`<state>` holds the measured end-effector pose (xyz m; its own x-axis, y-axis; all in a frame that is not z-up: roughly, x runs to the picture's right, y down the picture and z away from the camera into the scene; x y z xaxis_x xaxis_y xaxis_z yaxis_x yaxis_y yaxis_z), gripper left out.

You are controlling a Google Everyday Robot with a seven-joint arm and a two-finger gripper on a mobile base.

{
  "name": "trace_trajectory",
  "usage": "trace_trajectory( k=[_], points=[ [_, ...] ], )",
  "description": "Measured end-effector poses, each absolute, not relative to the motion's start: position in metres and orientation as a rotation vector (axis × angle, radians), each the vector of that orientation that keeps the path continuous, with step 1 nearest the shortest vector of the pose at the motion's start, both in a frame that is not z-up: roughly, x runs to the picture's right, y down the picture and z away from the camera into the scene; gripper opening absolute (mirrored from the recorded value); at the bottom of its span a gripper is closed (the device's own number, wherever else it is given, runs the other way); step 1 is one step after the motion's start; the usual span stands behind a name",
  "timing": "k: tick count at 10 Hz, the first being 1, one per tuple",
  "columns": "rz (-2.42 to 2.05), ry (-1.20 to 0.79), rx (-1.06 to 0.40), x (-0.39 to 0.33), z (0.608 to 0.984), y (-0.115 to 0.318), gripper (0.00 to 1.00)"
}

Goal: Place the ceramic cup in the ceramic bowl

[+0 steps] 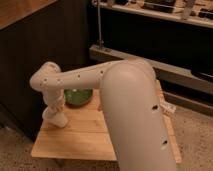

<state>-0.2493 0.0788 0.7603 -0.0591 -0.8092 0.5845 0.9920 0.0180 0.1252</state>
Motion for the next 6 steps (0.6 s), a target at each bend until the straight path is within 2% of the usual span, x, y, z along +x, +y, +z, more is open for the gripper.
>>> trace_trajectory(
  k=[3, 6],
  points=[
    [-1.486, -0.604, -0.371, -0.239, 0.761, 0.033, 0.01],
    [-1.426, -0.611, -0.349, -0.22, 0.781, -0.018, 0.01]
  ],
)
